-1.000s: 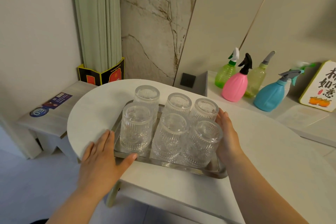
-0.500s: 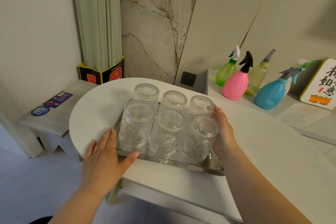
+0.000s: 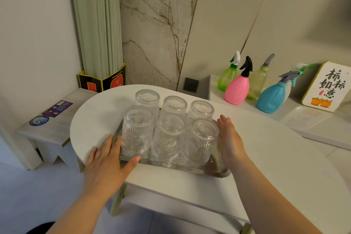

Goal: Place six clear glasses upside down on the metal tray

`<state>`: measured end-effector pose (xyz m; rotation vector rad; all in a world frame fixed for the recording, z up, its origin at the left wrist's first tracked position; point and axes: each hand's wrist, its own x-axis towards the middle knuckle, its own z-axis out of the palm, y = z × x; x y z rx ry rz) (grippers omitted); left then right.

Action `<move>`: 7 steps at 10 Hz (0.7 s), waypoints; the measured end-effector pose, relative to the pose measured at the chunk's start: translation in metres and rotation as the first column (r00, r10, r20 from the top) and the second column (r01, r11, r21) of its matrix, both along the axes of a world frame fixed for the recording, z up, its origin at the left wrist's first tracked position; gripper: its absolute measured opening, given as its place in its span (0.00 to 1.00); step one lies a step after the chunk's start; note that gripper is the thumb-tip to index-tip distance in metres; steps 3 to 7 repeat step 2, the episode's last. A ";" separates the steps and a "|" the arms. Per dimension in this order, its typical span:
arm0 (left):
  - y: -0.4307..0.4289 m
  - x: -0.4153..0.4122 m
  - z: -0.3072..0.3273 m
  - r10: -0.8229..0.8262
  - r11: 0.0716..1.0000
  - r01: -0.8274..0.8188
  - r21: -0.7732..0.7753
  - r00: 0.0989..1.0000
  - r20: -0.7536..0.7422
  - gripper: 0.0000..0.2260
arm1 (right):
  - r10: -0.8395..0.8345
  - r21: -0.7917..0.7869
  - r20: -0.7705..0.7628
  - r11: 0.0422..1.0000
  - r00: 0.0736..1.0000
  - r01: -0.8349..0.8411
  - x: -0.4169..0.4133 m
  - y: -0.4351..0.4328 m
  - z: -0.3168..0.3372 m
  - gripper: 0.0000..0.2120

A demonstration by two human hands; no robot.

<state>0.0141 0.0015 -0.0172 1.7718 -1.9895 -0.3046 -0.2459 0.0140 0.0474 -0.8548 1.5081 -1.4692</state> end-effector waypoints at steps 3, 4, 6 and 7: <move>0.015 -0.002 0.009 0.021 1.000 -0.021 0.002 0.994 -0.105 0.39 | -0.158 0.015 -0.353 0.984 0.922 0.175 -0.009 0.033 0.001 0.19; 0.015 -0.002 0.009 0.021 1.000 -0.021 0.002 0.994 -0.105 0.39 | -0.158 0.015 -0.353 0.984 0.922 0.175 -0.009 0.033 0.001 0.19; 0.015 -0.002 0.009 0.021 1.000 -0.021 0.002 0.994 -0.105 0.39 | -0.158 0.015 -0.353 0.984 0.922 0.175 -0.009 0.033 0.001 0.19; 0.015 -0.002 0.009 0.021 1.000 -0.021 0.002 0.994 -0.105 0.39 | -0.158 0.015 -0.353 0.984 0.922 0.175 -0.009 0.033 0.001 0.19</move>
